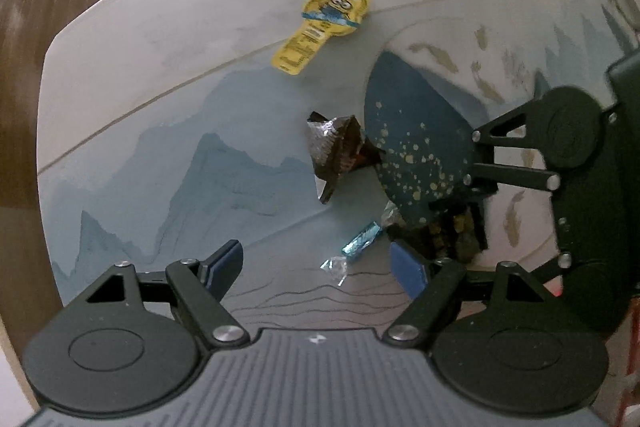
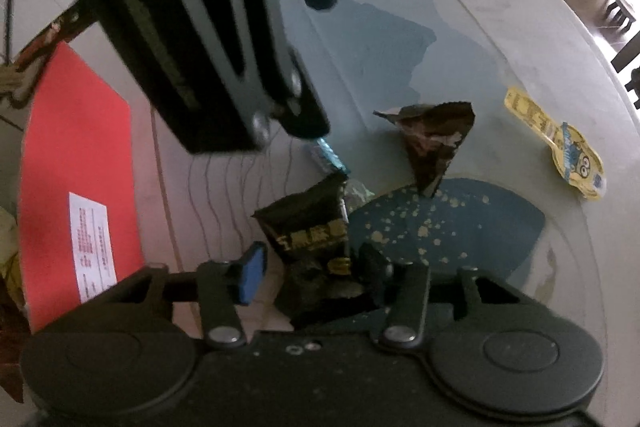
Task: Organize snacks
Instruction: 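Grasp the black packet with the right tool, then grasp the small blue-wrapped candy with the left tool while the right tool holds the black packet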
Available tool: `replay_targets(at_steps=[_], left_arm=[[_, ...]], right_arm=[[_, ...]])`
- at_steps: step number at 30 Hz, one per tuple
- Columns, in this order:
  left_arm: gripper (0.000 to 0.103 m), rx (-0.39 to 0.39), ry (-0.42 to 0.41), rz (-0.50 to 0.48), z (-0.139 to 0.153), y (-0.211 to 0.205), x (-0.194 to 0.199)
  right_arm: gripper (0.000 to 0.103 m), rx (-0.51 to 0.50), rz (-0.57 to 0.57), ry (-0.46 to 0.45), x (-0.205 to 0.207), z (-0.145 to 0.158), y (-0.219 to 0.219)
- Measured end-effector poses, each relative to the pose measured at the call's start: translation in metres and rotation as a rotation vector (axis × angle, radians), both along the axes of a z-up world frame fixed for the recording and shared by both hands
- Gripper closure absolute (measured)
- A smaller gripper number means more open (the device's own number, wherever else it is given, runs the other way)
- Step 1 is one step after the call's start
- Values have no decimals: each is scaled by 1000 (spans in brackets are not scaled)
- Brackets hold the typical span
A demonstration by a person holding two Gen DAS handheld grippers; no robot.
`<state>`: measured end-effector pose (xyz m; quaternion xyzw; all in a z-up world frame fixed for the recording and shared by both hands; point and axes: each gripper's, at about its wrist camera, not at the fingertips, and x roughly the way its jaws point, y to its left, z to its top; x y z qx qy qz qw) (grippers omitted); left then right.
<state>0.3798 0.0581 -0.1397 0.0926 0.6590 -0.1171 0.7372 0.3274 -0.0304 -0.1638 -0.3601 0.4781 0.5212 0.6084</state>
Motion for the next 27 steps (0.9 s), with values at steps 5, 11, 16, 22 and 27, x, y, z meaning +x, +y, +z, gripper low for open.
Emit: replay_targets(at_steps=[5,11,16,22,27], left_arm=[[26,18,12,-65,-10,-9,-1],[34,47,28,-159,-22,-25,0],[50,60,60,-235,-37,-39,1],[62,50,61,-267,-45,-45,2],[81,41,54,-254,-44,-45,2]], right_arm=[[67,62,-40,35,-1,3,-13],[69,134,-186,86,13,5,-48],[69,185,-312,123,21,6,-78],[69,228,-410,147,22,1,-93],[69,254,-472,170,22,-1,-99]])
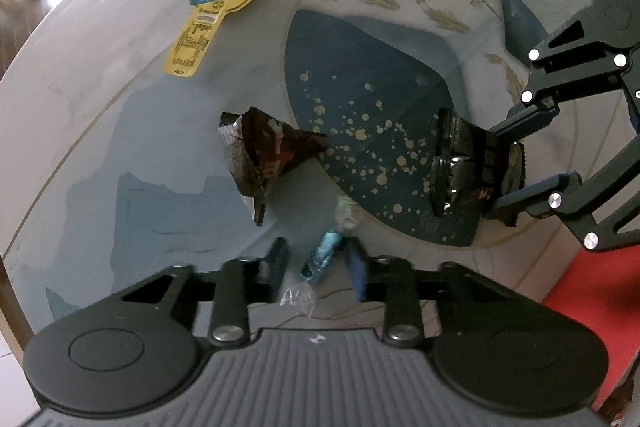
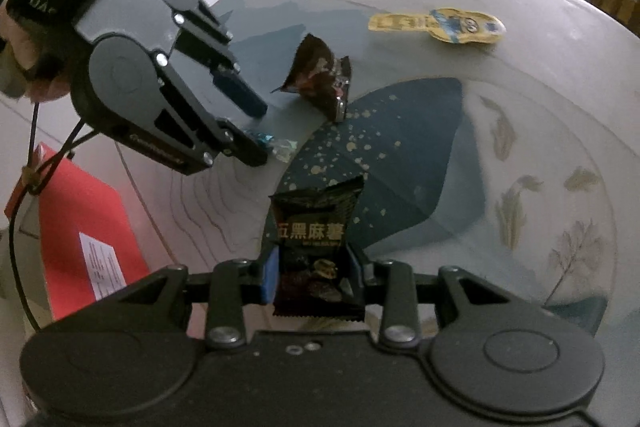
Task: Organize snacks
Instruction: 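Grasp the small blue-wrapped candy with the left tool while the right tool holds the black packet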
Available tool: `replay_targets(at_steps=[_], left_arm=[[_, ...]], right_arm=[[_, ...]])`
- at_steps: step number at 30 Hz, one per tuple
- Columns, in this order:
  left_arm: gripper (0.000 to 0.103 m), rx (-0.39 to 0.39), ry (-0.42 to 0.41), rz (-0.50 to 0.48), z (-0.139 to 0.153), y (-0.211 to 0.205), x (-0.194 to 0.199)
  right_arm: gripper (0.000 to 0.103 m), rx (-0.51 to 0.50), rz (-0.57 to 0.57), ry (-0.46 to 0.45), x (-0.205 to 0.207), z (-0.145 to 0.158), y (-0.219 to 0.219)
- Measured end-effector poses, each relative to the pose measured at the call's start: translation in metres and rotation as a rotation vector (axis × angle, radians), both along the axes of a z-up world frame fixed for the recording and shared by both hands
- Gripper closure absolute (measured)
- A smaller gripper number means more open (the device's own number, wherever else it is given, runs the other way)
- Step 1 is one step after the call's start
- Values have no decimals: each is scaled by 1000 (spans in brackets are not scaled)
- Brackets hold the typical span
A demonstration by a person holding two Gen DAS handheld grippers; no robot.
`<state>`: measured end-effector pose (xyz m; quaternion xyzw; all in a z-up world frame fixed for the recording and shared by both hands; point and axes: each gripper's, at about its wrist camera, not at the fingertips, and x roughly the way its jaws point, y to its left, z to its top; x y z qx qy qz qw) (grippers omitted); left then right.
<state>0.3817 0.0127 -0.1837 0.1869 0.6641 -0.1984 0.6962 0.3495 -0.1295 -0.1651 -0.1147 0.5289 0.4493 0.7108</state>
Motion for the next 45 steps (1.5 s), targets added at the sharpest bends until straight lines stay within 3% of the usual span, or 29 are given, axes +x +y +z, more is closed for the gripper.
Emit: replay_targets(at_steps=[2,8,15,24,33,45], left_arm=[[90,-3,-1,5,0,0,-2],[91,-16,-44,37,4,4,-9],[91,-31,-111,110,36,17,-15],[91,-56,-234,148,95,16,-31],[91,-77,-365,222,159,17,-79],[91,-116,-344,358,195,28,-167]], right_arm=[[69,1,-24,-3,-1,4,-4],[69,-17,-94,2,-4,6,-2],[69,-21,-180,-15,-7,29,-8],[69,-2,-249,-89,-30,80,-11],[69,7,-321,-143,-73,135,-14],[69,27,-370,-146,-137,168,-12]])
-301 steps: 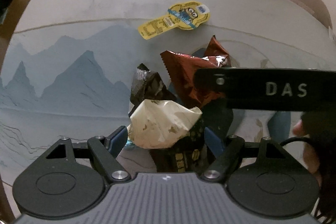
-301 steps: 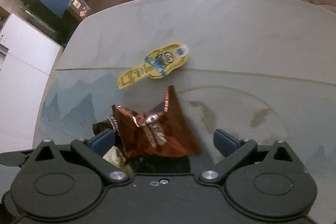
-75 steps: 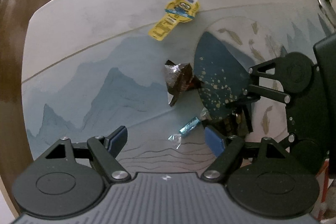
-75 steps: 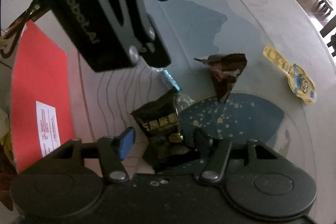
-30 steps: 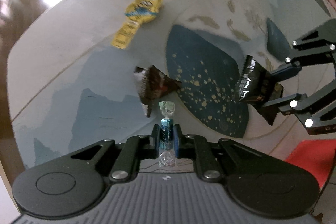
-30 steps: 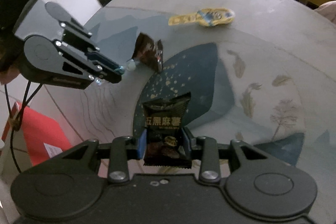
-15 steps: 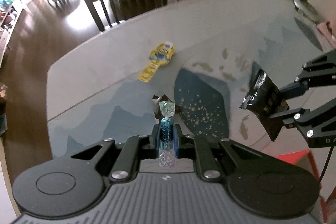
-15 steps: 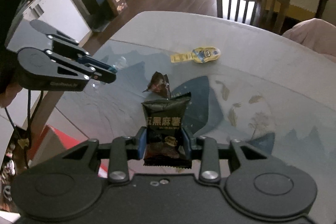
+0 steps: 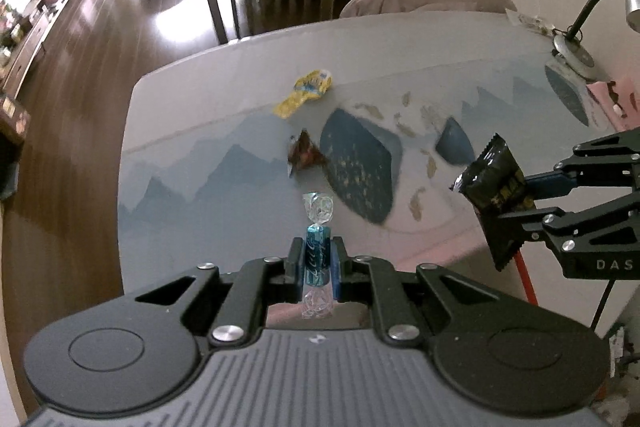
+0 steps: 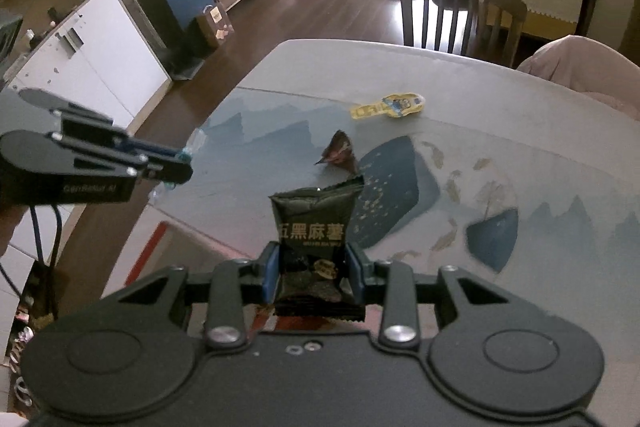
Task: Organize snacks
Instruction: 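Grasp the small blue-wrapped candy with the left tool while the right tool holds the black packet, then carry the black packet and blue candy into the box and open both tools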
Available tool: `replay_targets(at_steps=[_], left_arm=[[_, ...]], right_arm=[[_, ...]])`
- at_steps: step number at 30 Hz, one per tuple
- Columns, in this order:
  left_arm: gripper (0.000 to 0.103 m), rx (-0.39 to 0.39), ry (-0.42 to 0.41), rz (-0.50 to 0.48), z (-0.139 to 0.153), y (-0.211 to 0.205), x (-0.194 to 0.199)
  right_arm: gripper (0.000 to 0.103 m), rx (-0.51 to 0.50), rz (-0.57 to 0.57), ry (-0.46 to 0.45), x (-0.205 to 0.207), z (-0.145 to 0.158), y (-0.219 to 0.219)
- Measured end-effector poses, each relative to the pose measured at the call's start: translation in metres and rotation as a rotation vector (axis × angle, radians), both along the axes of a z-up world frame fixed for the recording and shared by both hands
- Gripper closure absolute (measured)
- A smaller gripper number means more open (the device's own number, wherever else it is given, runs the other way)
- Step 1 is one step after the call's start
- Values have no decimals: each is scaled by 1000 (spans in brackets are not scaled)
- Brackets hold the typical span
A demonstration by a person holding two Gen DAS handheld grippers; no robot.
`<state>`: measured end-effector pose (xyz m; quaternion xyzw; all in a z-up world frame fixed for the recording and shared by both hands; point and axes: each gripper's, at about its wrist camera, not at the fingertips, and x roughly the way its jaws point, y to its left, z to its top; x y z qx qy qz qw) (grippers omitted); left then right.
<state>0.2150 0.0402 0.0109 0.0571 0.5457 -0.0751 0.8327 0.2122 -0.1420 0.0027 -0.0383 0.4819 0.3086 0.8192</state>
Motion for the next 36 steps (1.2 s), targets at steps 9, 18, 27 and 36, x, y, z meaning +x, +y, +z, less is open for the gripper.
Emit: replay_targets(at_steps=[9,18,27,36], left_arm=[[91,-45,92,50,-18,6,-57],[91,-51,153,74,-53,6,-87],[91,-12,227,72,-97,-3,-94],[91,19,263,62,-128,-14,-94]], right_arm=[[69,-5,4,30,-47,-9,5],[69,-44,-11,83,-77,-40,11],[69,-58,-83,161,-74,-83,22],[69,-57,-122,213,-67,-105,24]])
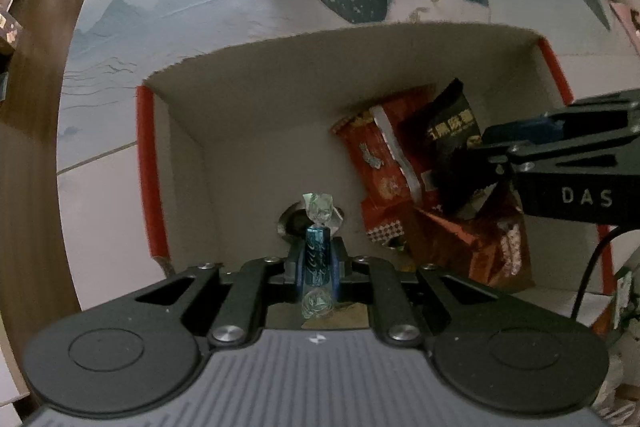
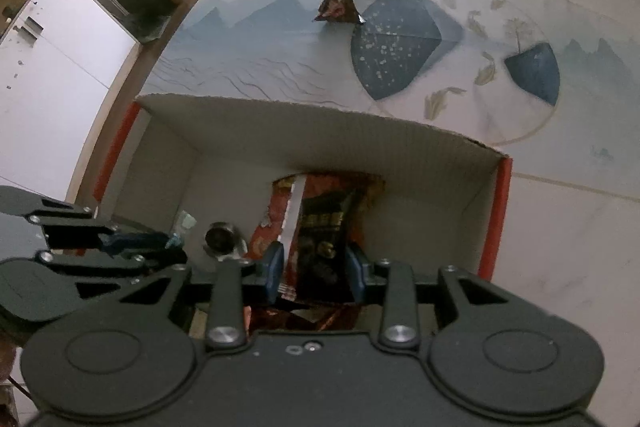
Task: Organize snacks
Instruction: 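Carry the black packet and blue candy into the box and open both tools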
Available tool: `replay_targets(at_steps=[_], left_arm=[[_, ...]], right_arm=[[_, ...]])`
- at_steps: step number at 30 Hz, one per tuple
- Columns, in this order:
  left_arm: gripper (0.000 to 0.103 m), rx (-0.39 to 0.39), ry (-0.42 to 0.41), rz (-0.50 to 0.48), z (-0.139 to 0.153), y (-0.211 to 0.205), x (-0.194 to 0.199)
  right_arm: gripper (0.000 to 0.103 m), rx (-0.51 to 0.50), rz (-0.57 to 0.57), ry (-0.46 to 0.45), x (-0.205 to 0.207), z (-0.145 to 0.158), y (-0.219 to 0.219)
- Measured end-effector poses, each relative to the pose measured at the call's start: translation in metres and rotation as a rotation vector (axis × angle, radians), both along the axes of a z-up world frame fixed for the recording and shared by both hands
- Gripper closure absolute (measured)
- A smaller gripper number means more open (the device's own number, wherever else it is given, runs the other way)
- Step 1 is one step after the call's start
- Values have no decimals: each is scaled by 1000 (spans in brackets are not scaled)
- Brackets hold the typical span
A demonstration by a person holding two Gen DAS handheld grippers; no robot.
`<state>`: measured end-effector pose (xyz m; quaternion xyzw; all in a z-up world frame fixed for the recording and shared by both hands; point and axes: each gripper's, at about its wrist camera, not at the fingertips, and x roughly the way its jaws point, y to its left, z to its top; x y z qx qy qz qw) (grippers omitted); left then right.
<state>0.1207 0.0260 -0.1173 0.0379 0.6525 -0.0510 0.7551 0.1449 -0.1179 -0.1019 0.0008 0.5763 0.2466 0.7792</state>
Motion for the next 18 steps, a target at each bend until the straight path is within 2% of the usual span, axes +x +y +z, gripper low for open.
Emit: replay_targets(at_steps=[11,18], left_arm=[[91,19,61,-3,-25,-9,2],[90,20,43,-6,-22,-10,1]], right_arm=[[69,6,-13,16,1,-4,-6],[68,34,7,6,-8,3,-11]])
